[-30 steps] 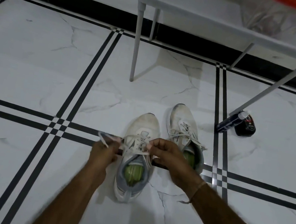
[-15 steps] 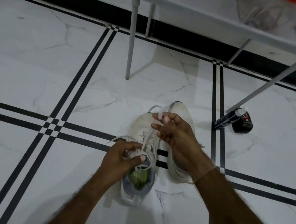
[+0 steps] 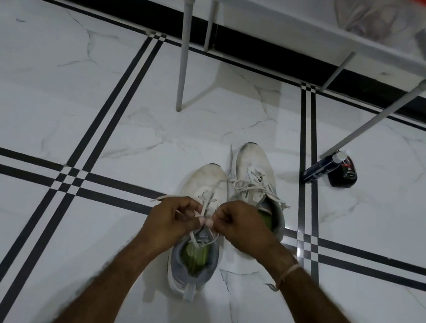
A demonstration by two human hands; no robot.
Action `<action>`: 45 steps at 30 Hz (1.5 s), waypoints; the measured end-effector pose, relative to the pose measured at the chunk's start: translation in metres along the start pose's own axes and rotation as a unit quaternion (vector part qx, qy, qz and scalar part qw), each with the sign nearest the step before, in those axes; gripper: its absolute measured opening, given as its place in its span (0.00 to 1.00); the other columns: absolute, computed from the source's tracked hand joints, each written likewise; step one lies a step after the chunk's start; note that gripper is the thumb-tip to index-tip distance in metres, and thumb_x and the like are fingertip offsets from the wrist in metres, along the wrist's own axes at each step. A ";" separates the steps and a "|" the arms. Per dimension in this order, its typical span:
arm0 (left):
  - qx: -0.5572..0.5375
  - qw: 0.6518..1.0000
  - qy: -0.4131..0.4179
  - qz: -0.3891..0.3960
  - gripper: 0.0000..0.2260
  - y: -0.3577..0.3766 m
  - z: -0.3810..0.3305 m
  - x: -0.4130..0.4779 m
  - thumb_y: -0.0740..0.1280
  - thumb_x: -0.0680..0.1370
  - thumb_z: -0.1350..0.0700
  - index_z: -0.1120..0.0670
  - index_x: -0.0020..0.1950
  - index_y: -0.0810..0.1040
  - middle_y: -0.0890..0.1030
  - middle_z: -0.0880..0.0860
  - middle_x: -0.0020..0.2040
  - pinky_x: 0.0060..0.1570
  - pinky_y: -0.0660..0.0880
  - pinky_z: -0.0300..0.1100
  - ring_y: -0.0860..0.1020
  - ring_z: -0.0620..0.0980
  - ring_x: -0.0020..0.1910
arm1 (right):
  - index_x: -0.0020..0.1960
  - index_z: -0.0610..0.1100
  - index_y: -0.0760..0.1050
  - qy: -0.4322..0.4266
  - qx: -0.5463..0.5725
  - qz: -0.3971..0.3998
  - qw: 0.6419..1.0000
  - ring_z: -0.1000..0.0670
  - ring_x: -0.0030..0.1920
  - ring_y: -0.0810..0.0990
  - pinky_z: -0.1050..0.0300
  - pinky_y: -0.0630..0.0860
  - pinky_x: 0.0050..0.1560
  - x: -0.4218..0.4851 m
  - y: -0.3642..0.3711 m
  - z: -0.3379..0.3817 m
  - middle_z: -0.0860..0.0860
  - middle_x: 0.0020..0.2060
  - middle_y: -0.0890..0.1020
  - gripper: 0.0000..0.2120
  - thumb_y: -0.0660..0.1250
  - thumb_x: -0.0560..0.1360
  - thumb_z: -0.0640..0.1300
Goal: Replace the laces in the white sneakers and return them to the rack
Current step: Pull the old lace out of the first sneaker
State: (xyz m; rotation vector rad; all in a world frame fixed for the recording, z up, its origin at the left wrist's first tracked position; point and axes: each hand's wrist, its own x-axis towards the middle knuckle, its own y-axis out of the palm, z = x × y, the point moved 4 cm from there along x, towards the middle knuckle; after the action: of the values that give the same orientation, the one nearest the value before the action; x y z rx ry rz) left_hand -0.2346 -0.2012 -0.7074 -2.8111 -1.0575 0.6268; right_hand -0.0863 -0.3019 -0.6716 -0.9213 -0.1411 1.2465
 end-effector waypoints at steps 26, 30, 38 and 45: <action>0.098 0.985 0.103 -0.098 0.15 0.013 0.008 -0.026 0.80 0.69 0.48 0.43 0.52 0.81 0.79 0.39 0.51 0.44 0.78 0.36 0.78 0.40 0.47 | 0.48 0.39 0.82 0.003 0.178 -0.069 0.982 0.52 0.38 0.84 0.59 0.80 0.39 -0.004 -0.053 -0.013 0.43 0.41 0.85 0.08 0.70 0.80 0.45; 0.125 0.978 0.121 -0.117 0.12 0.010 0.005 -0.026 0.80 0.70 0.49 0.48 0.51 0.83 0.81 0.40 0.47 0.42 0.77 0.32 0.79 0.39 0.46 | 0.49 0.46 0.83 -0.090 0.020 -0.051 0.994 0.59 0.46 0.82 0.60 0.80 0.48 -0.008 -0.010 -0.015 0.53 0.47 0.84 0.09 0.79 0.71 0.39; 0.178 0.971 0.128 -0.090 0.07 0.012 0.004 -0.032 0.76 0.73 0.49 0.50 0.47 0.83 0.81 0.42 0.42 0.40 0.75 0.29 0.80 0.42 0.40 | 0.43 0.40 0.78 -0.183 0.026 -0.131 0.974 0.56 0.41 0.78 0.66 0.73 0.43 0.003 -0.009 0.016 0.49 0.41 0.79 0.06 0.70 0.74 0.31; 0.128 0.986 0.075 -0.075 0.11 0.011 0.004 -0.039 0.80 0.70 0.51 0.43 0.48 0.82 0.81 0.40 0.45 0.40 0.78 0.31 0.80 0.40 0.42 | 0.43 0.48 0.76 -0.038 0.050 -0.292 0.954 0.57 0.40 0.78 0.66 0.74 0.41 -0.035 0.015 -0.016 0.54 0.40 0.78 0.10 0.77 0.75 0.49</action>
State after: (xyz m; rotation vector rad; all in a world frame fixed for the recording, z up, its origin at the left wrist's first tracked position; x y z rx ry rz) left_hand -0.2559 -0.2345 -0.6996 -2.4889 -1.0627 0.4890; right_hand -0.1008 -0.3395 -0.6789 -0.6733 -0.3802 0.7298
